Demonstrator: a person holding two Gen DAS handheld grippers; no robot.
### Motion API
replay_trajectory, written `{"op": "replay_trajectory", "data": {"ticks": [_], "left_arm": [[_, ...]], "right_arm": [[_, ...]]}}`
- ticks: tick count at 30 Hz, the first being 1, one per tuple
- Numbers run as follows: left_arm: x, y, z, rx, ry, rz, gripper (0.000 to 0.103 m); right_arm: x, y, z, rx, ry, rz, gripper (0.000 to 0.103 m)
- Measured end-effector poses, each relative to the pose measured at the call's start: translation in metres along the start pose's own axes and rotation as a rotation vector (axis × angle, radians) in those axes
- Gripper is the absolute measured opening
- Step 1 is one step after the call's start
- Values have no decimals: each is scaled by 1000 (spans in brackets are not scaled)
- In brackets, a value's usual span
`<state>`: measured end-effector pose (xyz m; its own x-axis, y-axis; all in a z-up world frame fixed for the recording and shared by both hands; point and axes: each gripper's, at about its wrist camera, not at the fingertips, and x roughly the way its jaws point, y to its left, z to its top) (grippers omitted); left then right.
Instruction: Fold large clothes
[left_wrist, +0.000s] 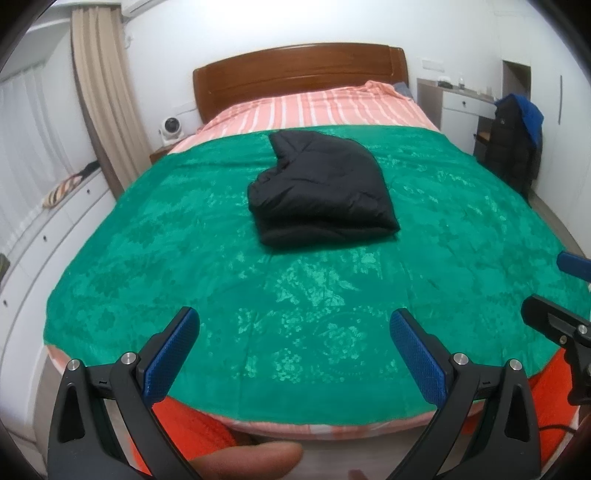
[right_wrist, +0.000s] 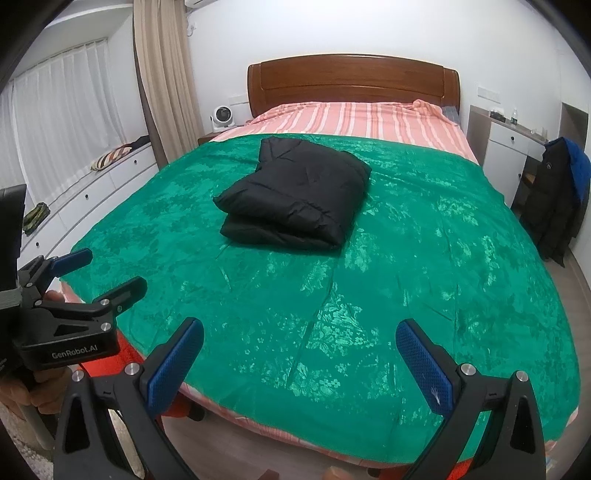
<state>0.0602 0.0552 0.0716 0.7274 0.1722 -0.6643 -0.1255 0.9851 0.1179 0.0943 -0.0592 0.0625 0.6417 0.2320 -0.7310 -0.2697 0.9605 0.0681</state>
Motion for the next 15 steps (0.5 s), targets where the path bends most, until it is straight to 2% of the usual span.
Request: {"op": "replay_trajectory", "data": {"ticks": [10, 15], "left_arm": [[3, 3, -2, -25, 2, -21, 103], [2, 0, -2, -20, -11, -8, 103]], "right_arm": [[4, -1, -6, 4, 13, -6, 103], [4, -5, -5, 11, 13, -11, 103]]}}
